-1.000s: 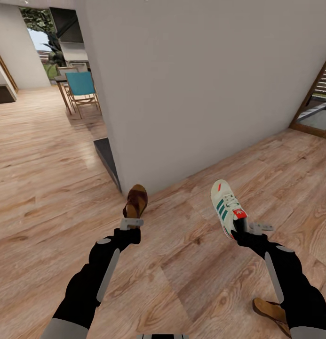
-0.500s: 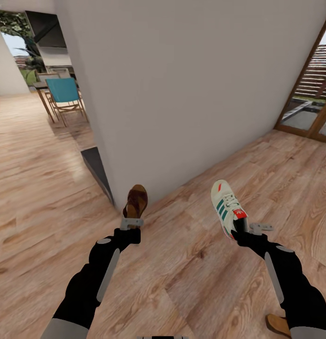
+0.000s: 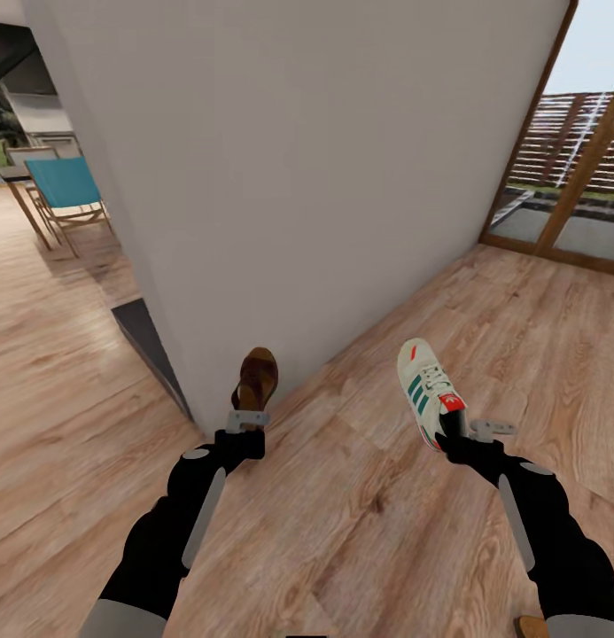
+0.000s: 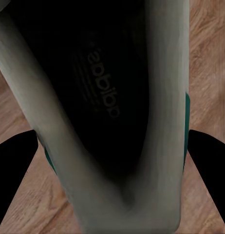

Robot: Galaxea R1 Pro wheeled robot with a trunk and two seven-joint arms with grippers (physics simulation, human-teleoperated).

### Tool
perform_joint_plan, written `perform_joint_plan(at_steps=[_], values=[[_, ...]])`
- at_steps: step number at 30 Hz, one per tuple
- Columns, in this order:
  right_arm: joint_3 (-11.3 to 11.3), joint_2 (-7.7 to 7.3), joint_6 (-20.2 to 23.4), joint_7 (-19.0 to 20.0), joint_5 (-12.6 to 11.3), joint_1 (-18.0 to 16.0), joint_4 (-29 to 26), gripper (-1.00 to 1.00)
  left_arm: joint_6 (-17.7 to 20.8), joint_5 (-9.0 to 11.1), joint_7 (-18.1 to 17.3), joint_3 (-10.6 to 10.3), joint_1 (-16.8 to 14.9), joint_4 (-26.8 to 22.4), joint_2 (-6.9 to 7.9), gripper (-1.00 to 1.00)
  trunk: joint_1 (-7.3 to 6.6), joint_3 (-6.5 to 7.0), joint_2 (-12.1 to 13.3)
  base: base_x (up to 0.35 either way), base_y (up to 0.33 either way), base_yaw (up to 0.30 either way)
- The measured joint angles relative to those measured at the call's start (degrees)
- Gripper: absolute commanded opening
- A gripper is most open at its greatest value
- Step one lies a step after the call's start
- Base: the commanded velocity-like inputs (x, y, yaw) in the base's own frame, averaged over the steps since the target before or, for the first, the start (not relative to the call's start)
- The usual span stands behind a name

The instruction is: Pick up the two gym shoes and the two sandals from the corridor floor and place them onto the hallstand (shoe rack) in the corridor, making sure they are on the rack and not on the floor. Arrange them so the two gym shoes are next to each other and the two sandals are next to each other.

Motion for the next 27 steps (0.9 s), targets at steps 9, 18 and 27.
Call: perform_joint_plan(at_steps=[9,18,27], values=[[0.0,0.0,0.0,0.0,0.03,0.0,-0.02,-1.0,-0.01,-0.07,0.01,0.0,0.0,-0.07,0.04,-1.0,0.68,-0.03,-1.18,0.028,0.004,-0.262],[0.0,0.0,0.0,0.0,0.03,0.0,0.04,-1.0,0.0,-0.06,0.01,0.0,0.0,-0.07,0.02,-1.0,2.65,-1.26,-4.79,0.0,0.0,-0.169],[0.0,0.0,0.0,0.0,0.0,-0.01,0.05,-1.0,0.0,-0.04,0.0,0.0,0.03,-0.13,0.02,-1.0,4.0,-2.54,-7.23,0.0,0.0,-0.007]])
